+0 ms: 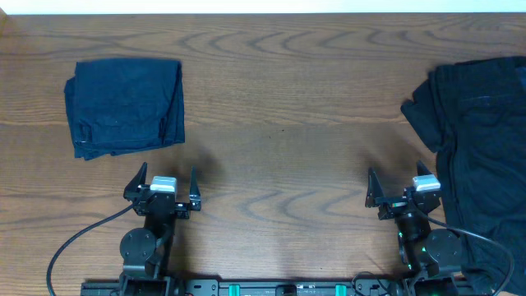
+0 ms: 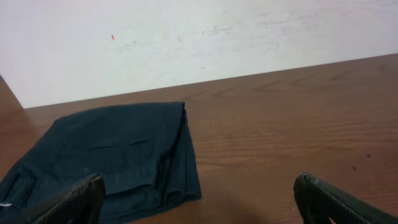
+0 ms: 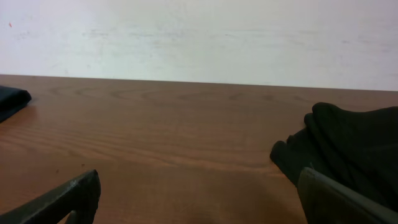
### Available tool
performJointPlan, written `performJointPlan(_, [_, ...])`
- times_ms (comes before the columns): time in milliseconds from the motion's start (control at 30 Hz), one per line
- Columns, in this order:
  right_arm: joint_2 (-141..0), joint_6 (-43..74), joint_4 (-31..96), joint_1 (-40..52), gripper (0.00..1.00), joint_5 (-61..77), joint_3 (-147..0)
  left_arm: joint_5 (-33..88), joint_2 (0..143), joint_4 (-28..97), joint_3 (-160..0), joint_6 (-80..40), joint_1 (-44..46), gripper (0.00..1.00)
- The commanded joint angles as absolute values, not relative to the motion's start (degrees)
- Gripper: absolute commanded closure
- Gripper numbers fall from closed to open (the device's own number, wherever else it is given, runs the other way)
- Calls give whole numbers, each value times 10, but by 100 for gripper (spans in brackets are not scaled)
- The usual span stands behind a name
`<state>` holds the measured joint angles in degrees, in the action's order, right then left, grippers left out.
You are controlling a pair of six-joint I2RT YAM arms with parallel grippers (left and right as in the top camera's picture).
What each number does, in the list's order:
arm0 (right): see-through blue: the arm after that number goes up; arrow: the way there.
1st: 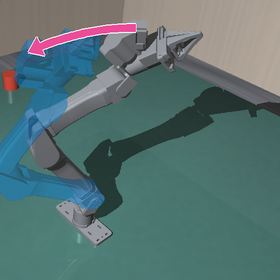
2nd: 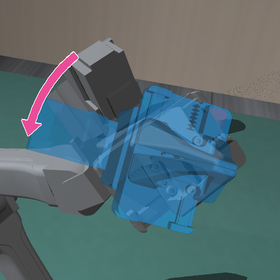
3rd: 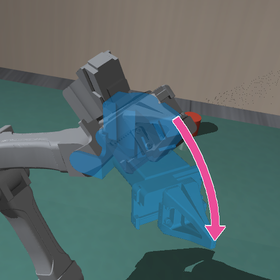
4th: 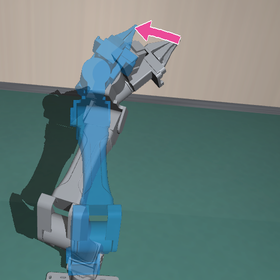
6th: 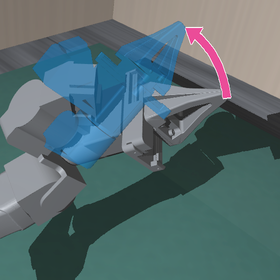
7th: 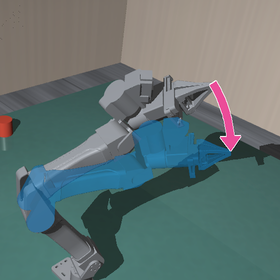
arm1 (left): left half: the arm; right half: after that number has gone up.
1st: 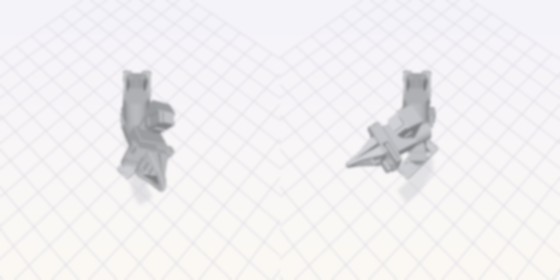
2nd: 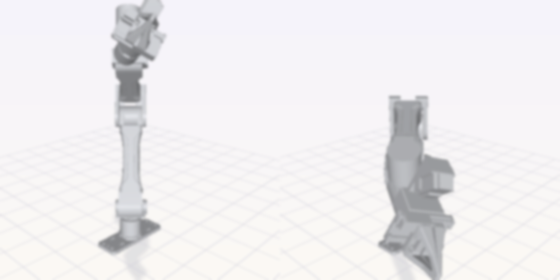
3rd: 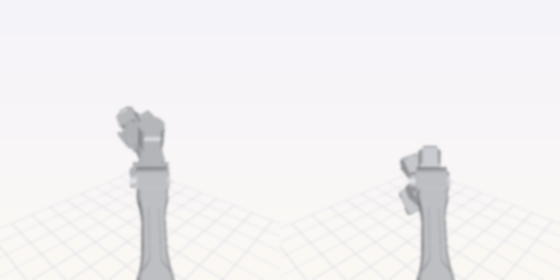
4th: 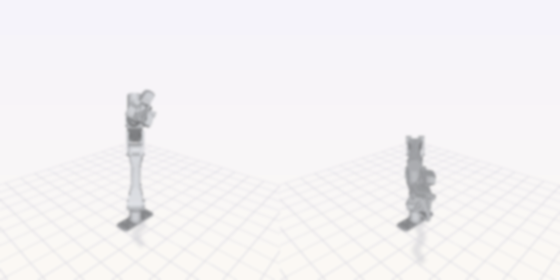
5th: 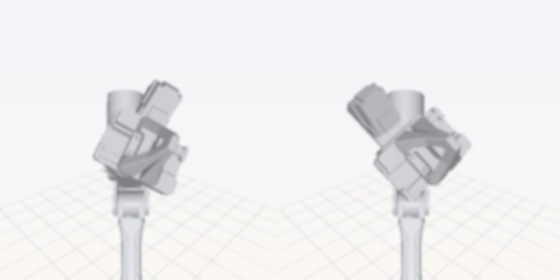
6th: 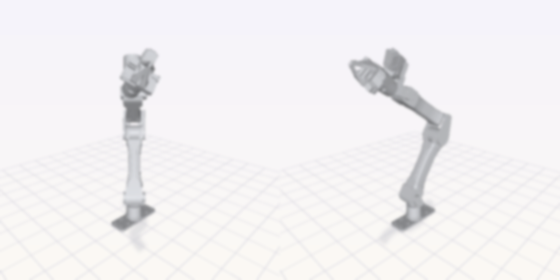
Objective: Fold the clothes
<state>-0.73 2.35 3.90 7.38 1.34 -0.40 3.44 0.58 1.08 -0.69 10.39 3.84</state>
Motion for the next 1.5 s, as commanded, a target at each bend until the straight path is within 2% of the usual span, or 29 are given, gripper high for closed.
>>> performJointPlan(0, [-9,29,41,79,1,19,-3,34,4,38,-2,109,36,2])
performJointPlan(833, [-9,29,41,79,1,18,-3,34,4,38,-2,109,36,1])
performJointPlan(1333, [-9,60,35,79,1,-34,-4,34,4,38,-2,109,36,2])
performJointPlan(1467, [-9,60,68,79,1,-34,-35,34,4,38,-2,109,36,2])
